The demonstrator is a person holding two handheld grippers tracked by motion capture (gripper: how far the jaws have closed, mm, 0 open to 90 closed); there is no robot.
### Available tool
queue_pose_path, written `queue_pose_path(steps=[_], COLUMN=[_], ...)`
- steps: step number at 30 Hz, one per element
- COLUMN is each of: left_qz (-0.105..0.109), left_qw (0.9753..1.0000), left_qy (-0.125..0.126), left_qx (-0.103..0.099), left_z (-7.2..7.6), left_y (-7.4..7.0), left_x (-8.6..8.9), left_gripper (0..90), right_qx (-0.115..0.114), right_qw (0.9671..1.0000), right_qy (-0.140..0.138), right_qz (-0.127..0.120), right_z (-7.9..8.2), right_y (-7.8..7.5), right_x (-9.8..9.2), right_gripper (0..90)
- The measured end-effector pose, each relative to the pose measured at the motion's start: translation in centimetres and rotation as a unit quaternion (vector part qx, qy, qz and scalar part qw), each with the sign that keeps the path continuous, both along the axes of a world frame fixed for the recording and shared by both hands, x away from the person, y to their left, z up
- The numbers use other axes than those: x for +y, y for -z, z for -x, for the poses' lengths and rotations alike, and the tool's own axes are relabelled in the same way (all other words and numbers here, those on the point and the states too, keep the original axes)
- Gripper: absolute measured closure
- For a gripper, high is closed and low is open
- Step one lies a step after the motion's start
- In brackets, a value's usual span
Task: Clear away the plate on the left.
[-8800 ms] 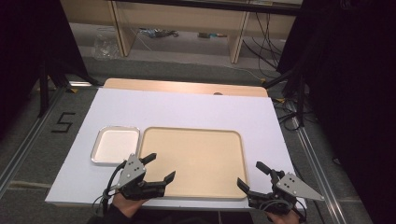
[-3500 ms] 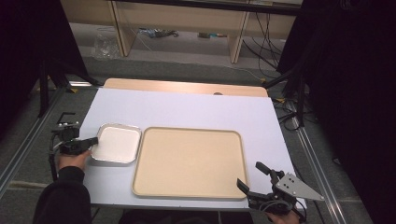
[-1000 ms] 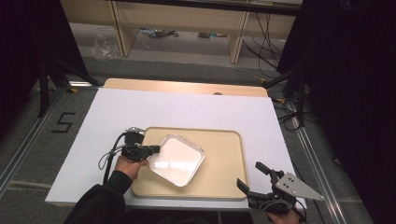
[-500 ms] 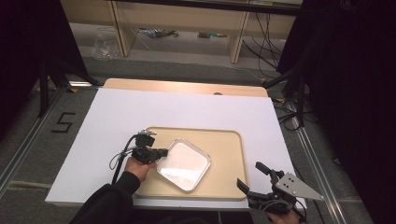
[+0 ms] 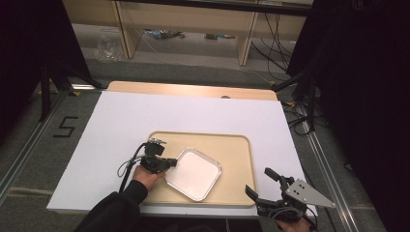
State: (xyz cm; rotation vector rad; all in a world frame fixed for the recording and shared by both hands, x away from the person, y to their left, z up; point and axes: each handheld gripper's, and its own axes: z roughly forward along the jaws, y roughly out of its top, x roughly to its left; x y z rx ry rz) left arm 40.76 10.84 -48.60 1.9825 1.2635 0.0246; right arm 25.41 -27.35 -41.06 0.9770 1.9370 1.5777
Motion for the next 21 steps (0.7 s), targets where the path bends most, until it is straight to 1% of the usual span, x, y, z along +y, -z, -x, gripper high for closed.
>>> queue_pose_path(steps=[3, 4, 5, 6, 7, 8, 9, 10, 11, 12, 13, 14, 15, 16, 17, 18, 19, 20, 21], left_qz=[-0.006, -0.018, -0.018, -0.025, -0.025, -0.030, -0.030, -0.040, -0.040, -0.044, -0.045, -0.045, -0.047, -0.046, -0.050, -0.051, -0.051, -0.055, -0.055], left_qw=[1.0000, 0.9997, 0.9997, 0.9994, 0.9994, 0.9988, 0.9988, 0.9983, 0.9983, 0.9963, 0.9966, 0.9966, 0.9973, 0.9976, 0.9975, 0.9971, 0.9971, 0.9973, 0.9973], left_qy=[0.003, 0.014, 0.014, 0.025, 0.025, 0.036, 0.036, 0.040, 0.040, 0.067, 0.065, 0.065, 0.054, 0.051, 0.049, 0.055, 0.055, 0.048, 0.048], left_qx=[-0.004, -0.004, -0.004, -0.006, -0.006, -0.010, -0.010, -0.011, -0.011, -0.032, -0.022, -0.022, -0.016, -0.005, -0.011, -0.007, -0.007, 0.002, 0.002], left_z=[0.3, 0.5, 0.5, 0.9, 0.9, 1.2, 1.2, 1.5, 1.5, 1.4, 1.6, 1.6, 1.9, 2.2, 2.4, 2.5, 2.5, 3.1, 3.1], left_y=[-0.1, -0.1, -0.1, -0.2, -0.2, -0.3, -0.3, -0.4, -0.4, -0.3, -0.3, -0.3, -0.4, -0.5, -0.5, -0.5, -0.5, -0.6, -0.6], left_x=[-0.1, -0.1, -0.1, -0.1, -0.1, -0.1, -0.1, 0.0, 0.0, 0.2, 0.4, 0.4, 0.4, 0.4, 0.4, 0.4, 0.4, 0.5, 0.5], left_gripper=[85.8, 85.4, 84.9, 84.7, 84.4, 83.9, 83.2, 82.8, 82.2, 81.9, 81.7, 81.4, 81.1, 80.6, 80.0, 79.5, 78.9, 78.4, 78.0], right_qx=[0.001, 0.000, 0.000, 0.000, 0.000, 0.002, 0.001, 0.002, 0.002, 0.001, -0.009, -0.017, -0.017, -0.017, -0.017, -0.017, -0.017, -0.016, -0.016], right_qw=[1.0000, 1.0000, 1.0000, 1.0000, 1.0000, 1.0000, 1.0000, 1.0000, 1.0000, 1.0000, 0.9999, 0.9998, 0.9998, 0.9998, 0.9998, 0.9998, 0.9998, 0.9998, 0.9998], right_qy=[-0.001, -0.002, -0.002, 0.003, 0.003, -0.002, -0.001, -0.001, -0.001, 0.000, -0.006, -0.008, -0.008, -0.007, -0.009, -0.009, -0.009, -0.009, -0.009], right_qz=[-0.002, -0.005, -0.005, 0.003, 0.003, -0.004, -0.005, -0.004, -0.004, -0.006, 0.001, 0.000, 0.000, 0.000, -0.001, 0.000, 0.000, 0.001, 0.001], right_z=[0.0, 0.0, 0.0, 0.0, 0.0, 0.0, 0.0, 0.0, 0.0, 0.0, -0.2, -0.3, -0.3, -0.3, -0.3, -0.3, -0.3, -0.3, -0.3], right_y=[0.0, 0.0, 0.0, 0.0, 0.0, 0.0, 0.0, 0.0, 0.0, 0.0, 0.0, 0.1, 0.1, 0.1, 0.1, 0.1, 0.1, 0.1, 0.1], right_x=[0.0, 0.0, 0.0, 0.0, 0.0, 0.0, 0.0, 0.0, 0.0, 0.0, -0.1, 0.0, 0.0, 0.0, 0.0, 0.0, 0.0, 0.0, 0.0], right_gripper=[15.3, 15.3, 15.3, 15.3, 15.3, 15.3, 15.3, 15.3, 15.3, 15.3, 15.3, 15.3, 15.2, 15.3, 15.2, 15.3, 15.3, 15.3, 15.3])
